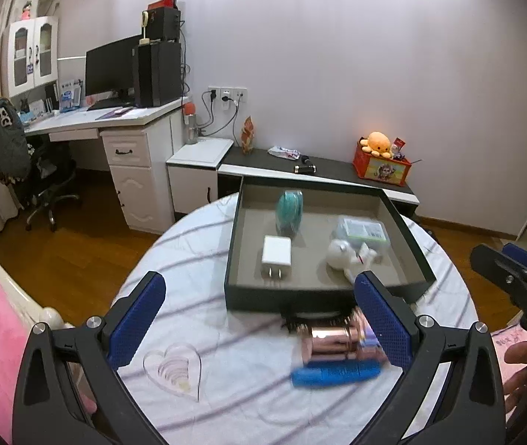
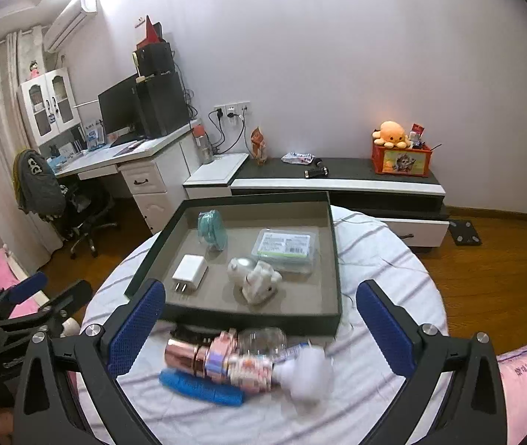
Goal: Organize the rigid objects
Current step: 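Raise both open tools away from the tray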
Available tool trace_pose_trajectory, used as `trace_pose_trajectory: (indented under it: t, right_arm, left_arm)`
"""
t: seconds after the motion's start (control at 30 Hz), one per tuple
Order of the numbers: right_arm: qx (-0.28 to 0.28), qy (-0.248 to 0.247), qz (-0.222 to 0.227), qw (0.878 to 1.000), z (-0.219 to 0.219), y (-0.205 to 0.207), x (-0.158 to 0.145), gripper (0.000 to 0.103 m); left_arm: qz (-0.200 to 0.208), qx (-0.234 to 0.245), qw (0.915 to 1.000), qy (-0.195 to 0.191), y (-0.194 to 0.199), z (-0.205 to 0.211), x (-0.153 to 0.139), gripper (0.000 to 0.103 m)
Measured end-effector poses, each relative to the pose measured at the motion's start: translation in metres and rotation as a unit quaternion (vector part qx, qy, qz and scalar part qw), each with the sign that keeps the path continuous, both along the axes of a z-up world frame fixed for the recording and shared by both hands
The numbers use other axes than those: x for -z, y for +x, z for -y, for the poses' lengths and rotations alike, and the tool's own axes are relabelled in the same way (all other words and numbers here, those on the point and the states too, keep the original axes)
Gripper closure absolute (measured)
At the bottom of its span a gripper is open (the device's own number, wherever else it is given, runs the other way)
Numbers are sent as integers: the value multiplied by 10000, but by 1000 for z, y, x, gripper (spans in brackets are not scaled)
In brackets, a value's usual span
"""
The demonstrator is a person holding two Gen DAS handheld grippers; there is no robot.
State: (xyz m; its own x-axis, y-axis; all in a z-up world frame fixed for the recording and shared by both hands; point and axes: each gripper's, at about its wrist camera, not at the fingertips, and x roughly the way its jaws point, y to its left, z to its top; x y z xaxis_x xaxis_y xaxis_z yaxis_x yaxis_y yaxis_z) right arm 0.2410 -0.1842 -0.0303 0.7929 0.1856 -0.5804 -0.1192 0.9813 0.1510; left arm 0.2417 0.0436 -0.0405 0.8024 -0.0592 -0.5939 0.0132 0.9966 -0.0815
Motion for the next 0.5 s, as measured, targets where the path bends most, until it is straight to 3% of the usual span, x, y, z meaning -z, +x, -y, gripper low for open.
trace_pose_trajectory:
  t: [0.27, 0.5]
  right_arm:
    - [107, 47, 197, 9997, 4, -46, -3, 0]
    - [368, 235, 216, 9988, 21, -88, 18, 0]
  left_arm:
    - [-7, 0, 10000, -28, -42, 8, 1, 0]
    - [-49, -58, 9999, -155, -75, 4, 6, 0]
